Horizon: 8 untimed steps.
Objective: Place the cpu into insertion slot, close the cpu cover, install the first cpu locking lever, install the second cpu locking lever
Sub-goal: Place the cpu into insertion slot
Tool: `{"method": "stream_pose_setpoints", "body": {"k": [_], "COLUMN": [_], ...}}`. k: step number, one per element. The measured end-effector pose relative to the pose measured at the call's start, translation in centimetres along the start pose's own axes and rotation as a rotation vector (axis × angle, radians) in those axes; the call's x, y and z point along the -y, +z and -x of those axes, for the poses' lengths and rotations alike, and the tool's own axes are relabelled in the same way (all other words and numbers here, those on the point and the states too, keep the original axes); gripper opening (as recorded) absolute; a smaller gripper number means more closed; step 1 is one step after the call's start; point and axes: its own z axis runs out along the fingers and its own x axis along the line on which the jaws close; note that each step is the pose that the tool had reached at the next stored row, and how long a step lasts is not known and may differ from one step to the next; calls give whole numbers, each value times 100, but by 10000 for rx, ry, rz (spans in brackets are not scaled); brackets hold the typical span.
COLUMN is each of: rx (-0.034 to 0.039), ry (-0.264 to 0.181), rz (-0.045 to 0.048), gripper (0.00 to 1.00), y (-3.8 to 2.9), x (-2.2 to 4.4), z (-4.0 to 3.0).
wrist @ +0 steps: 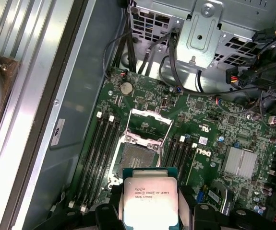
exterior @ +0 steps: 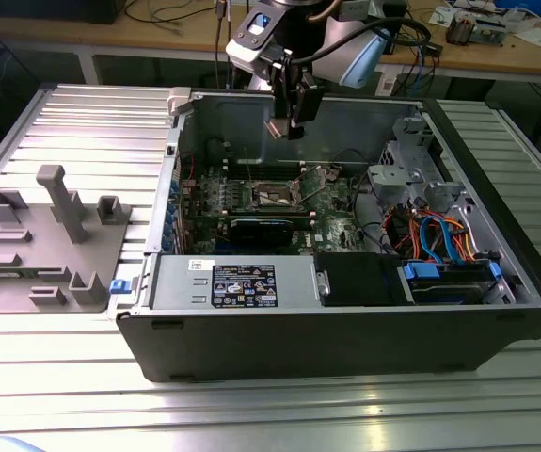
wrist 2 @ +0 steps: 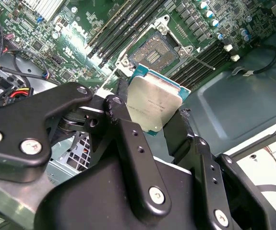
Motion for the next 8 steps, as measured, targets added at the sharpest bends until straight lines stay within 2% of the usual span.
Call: {"method": "stream_pose_setpoints", "body": {"k": [8], "rx": [9], "ry": [27], "rz": [-3], "gripper": [54], "y": [0], "x": [-1], "z": [0]}}
